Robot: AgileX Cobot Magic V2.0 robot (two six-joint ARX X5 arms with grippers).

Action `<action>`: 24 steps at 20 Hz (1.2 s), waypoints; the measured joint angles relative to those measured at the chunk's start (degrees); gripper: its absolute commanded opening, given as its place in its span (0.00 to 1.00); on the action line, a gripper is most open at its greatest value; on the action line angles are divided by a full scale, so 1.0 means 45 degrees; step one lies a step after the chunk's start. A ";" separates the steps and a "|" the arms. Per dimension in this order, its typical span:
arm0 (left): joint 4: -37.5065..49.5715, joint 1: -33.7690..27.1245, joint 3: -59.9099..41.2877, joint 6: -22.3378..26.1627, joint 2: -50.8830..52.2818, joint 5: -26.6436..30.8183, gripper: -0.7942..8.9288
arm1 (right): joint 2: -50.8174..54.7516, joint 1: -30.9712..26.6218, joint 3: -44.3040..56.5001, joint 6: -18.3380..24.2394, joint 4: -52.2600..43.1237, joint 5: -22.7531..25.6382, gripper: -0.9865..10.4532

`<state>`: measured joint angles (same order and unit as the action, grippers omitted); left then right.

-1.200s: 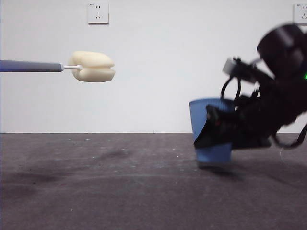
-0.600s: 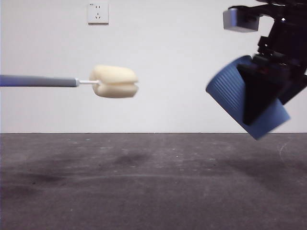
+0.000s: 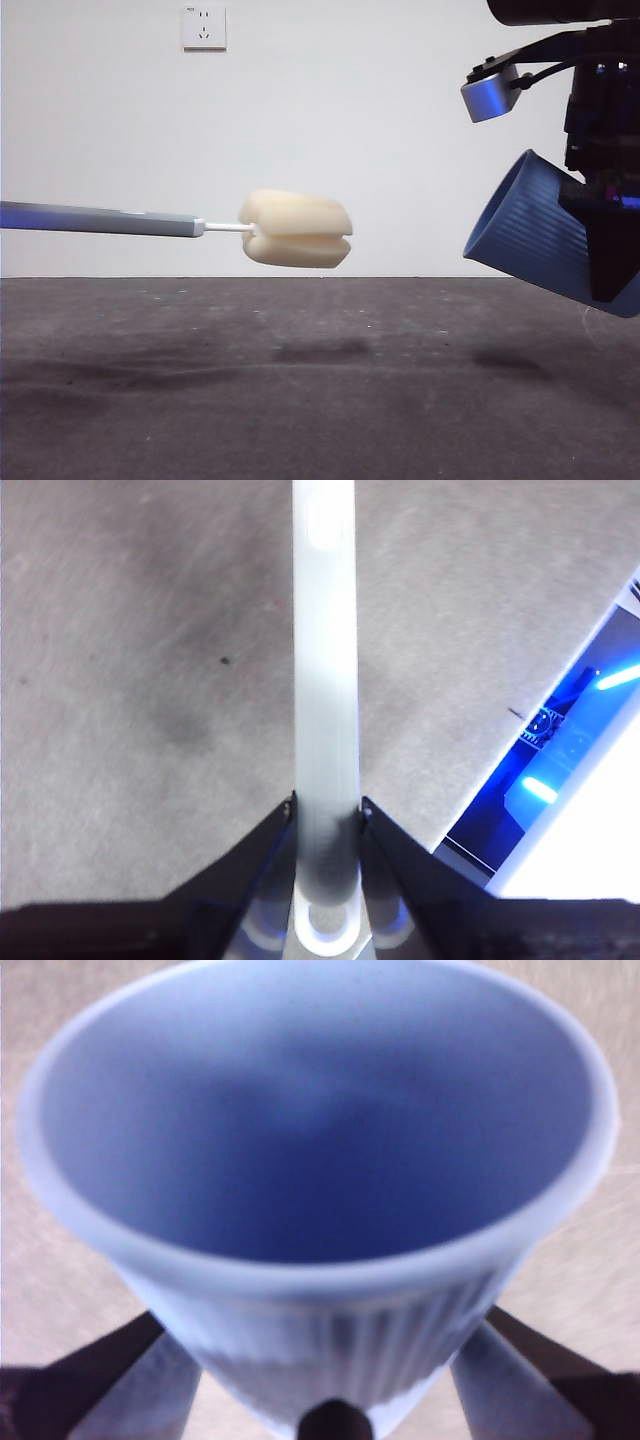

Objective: Pick up the cup brush,pick up the cup,insert the brush into the cup,clean the cup,put the cup brush back,put the cup back to the fixed position on the table

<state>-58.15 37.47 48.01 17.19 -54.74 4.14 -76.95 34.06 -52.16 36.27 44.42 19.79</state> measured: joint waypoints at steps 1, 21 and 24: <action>0.0024 0.0053 0.0000 0.0058 -0.0019 0.0005 0.07 | -0.0039 0.0165 -0.0005 0.0301 -0.0019 0.0296 0.07; 0.1846 0.1282 0.0000 0.0189 -0.1894 -0.0573 0.07 | -0.3755 0.3259 -0.1977 0.3638 -0.1457 0.3308 0.07; 0.2671 0.1685 0.0000 0.0189 -0.2443 -0.0704 0.07 | -0.3755 0.3667 -0.1977 0.3823 -0.1530 0.3308 0.07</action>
<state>-46.13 45.06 48.01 18.04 -65.73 0.97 -93.84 50.57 -61.06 53.47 37.54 34.68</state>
